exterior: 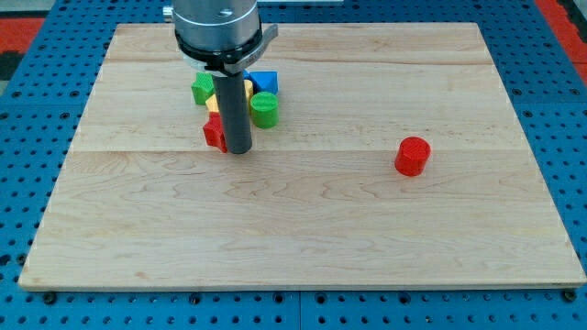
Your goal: Push the red circle to the group of blocks
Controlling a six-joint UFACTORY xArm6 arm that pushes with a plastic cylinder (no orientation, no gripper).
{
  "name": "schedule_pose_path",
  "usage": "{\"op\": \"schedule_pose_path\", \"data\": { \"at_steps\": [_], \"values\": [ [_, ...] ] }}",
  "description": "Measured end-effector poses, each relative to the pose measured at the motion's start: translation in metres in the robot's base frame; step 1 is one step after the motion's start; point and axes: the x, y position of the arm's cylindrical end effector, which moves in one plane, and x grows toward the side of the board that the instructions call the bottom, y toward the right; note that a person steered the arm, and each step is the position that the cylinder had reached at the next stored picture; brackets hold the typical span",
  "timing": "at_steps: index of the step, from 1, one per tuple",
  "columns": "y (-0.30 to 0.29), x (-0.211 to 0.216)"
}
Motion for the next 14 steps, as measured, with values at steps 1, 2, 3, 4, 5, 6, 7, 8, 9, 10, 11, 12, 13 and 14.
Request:
{"op": "schedule_pose_path", "data": {
  "at_steps": [1, 2, 3, 4, 5, 6, 7, 8, 9, 10, 11, 12, 13, 14],
  "values": [
    [0.014, -0.008],
    [0.097, -0.035],
    [0.191, -0.063],
    [0.295, -0.040],
    [0.339, 0.004],
    [0.292, 0.052],
    [0.201, 0.061],
    [0.181, 0.047],
    [0.230, 0.051],
    [0.233, 0.022],
    [0.157, 0.015],
    [0.147, 0.017],
    [0.159, 0.018],
    [0.160, 0.022]
  ]
}}
